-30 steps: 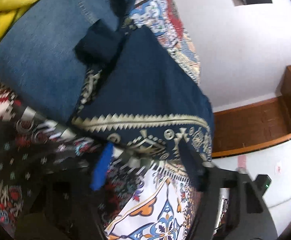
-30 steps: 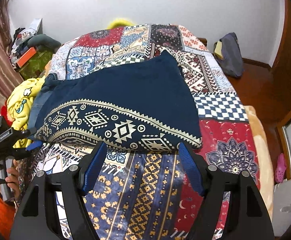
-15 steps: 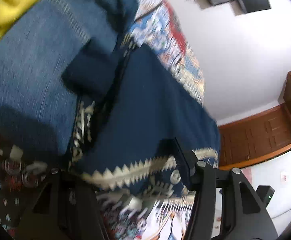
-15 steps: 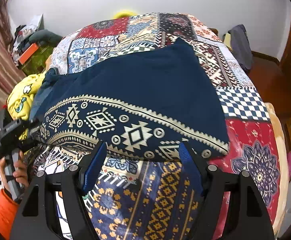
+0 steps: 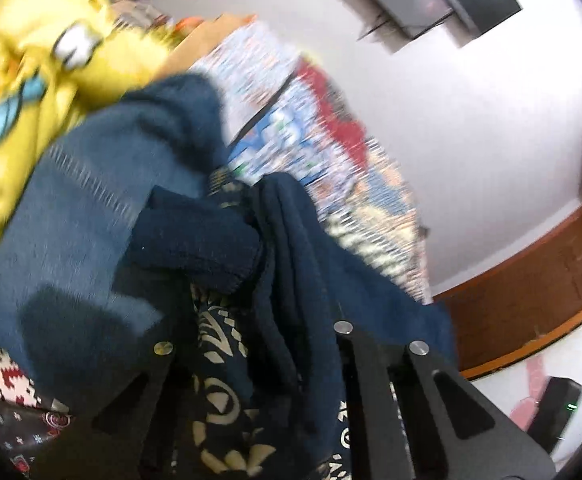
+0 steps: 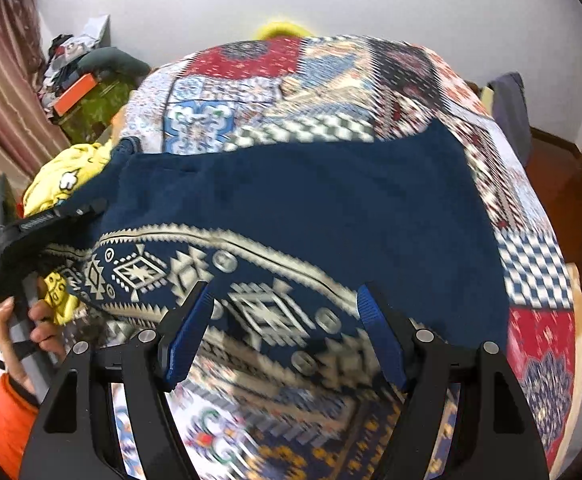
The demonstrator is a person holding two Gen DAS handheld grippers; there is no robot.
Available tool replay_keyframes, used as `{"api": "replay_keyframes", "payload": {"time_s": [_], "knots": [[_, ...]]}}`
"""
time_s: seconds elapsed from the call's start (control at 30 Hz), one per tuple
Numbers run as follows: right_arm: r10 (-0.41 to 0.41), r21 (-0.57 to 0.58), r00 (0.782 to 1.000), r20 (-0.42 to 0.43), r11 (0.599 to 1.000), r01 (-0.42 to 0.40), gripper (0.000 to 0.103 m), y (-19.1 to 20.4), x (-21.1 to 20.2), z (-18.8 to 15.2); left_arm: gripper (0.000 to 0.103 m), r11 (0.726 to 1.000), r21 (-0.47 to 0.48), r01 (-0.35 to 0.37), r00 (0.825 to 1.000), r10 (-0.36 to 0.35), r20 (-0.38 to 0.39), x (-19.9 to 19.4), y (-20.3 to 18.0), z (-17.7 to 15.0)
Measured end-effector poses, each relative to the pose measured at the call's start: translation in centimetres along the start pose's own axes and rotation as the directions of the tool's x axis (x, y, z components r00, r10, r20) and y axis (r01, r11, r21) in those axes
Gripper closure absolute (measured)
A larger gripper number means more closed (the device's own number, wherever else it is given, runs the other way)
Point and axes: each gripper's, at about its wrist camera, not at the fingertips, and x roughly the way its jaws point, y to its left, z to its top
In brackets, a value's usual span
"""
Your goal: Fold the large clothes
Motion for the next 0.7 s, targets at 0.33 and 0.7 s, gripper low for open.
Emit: {"api": "replay_keyframes", "payload": {"time_s": [0.33, 0.7], "knots": [[0.016, -0.063, 0.998, -0.053, 0.998, -0.019, 0.031, 4.0, 5.5, -0.2, 0.094, 0.947, 0.320, -0.010, 0.999, -0.004, 0.045, -0.7, -11.8, 1.9], [-0.064, 0.094, 0.998, 0.022, 0.994, 0.061, 0.031, -5.9, -3.6, -4.2, 0.094, 0.837, 0.537, 0.104, 0.993, -0.060, -0.098, 3.1, -23.9, -6.0]]}}
